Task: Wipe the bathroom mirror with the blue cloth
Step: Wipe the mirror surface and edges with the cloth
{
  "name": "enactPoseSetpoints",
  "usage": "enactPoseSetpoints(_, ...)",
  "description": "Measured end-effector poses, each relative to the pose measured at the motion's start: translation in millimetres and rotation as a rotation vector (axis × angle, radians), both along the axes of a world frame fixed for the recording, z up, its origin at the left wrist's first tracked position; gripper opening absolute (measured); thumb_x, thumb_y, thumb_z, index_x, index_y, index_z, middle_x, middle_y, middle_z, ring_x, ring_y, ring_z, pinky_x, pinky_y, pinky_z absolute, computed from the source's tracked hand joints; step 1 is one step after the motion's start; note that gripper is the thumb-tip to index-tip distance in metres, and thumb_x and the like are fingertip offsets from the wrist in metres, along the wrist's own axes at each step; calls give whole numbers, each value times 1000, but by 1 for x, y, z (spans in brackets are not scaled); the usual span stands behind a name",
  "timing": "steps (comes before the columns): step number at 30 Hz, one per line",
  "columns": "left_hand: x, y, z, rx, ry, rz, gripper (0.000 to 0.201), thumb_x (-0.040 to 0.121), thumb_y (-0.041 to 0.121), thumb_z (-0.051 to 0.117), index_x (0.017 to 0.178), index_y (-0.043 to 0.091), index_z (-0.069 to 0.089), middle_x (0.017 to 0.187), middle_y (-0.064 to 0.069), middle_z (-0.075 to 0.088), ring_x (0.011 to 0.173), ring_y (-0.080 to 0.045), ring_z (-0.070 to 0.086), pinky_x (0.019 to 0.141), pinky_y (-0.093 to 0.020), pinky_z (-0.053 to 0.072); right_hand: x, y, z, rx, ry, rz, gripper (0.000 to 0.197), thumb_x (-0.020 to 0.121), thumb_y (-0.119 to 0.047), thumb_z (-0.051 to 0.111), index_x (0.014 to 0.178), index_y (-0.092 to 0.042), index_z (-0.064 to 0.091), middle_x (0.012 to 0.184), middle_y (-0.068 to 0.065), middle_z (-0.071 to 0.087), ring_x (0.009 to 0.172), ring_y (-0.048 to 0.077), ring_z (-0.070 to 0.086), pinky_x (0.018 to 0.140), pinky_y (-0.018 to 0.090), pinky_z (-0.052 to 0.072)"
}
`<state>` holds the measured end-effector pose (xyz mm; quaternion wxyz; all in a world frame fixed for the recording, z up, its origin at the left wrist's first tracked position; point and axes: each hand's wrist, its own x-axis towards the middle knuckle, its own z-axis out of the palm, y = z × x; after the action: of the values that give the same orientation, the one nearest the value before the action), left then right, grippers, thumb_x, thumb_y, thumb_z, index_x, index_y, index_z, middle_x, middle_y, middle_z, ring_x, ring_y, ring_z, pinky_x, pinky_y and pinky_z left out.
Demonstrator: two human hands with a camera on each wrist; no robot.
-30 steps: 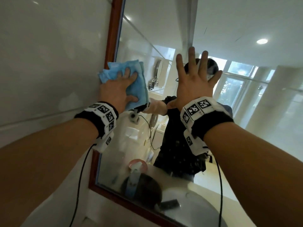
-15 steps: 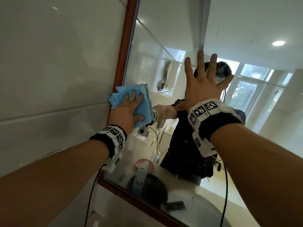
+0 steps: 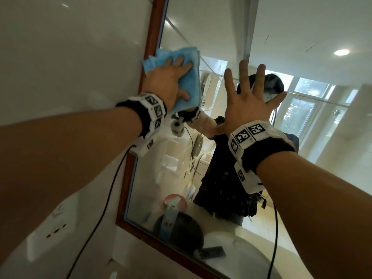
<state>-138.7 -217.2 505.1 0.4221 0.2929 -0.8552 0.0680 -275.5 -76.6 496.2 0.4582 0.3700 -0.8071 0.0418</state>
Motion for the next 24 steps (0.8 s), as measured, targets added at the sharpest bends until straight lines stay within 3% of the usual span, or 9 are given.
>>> enactPoseSetpoints(3, 2, 0, 11, -7, -12, -11, 83, 83, 40, 70, 152, 29, 26, 161, 2, 19, 144, -26, 26, 109, -47, 32, 2, 1, -1, 18, 8, -6, 136, 57, -56, 86, 149, -36, -11, 159, -2, -21, 145, 34, -19, 97, 81, 3)
enactPoseSetpoints(7, -2, -9, -5, -24, 20, -24, 79, 88, 38, 64, 154, 26, 22, 163, -1, 16, 147, -26, 21, 113, -44, 27, 0, 0, -1, 4, 5, 10, 125, 67, -53, 82, 149, -36, -11, 159, -3, -21, 145, 33, -18, 97, 81, 3)
enactPoseSetpoints(12, -2, -13, -21, -29, 60, -36, 78, 87, 40, 65, 153, 28, 24, 162, -2, 18, 146, -26, 24, 110, -44, 30, -2, 0, -1, -6, -9, 42, 115, 73, -48, 79, 149, -37, -7, 160, -4, -19, 146, 32, -18, 94, 82, 0)
enactPoseSetpoints(16, -1, -9, -42, 49, 29, -34, 80, 88, 42, 64, 154, 32, 20, 163, 3, 12, 149, -24, 18, 110, -46, 31, 0, 2, -3, -8, -14, 49, 114, 73, -44, 80, 150, -36, -3, 160, -4, -17, 146, 33, -16, 93, 82, -1)
enactPoseSetpoints(20, 2, -12, -74, 103, 11, -53, 80, 89, 41, 64, 154, 32, 19, 164, 3, 10, 149, -23, 15, 113, -47, 30, 0, 3, -5, -5, -25, 66, 117, 71, -48, 81, 150, -36, -5, 160, -4, -18, 146, 32, -16, 94, 83, 2)
enactPoseSetpoints(24, 1, -19, -102, 142, 26, -85, 81, 87, 41, 64, 154, 32, 20, 163, 4, 11, 150, -21, 12, 116, -46, 25, 3, 7, -6, 45, -43, 43, 141, 48, -64, 84, 151, -35, -9, 160, -2, -20, 146, 33, -17, 94, 82, 3)
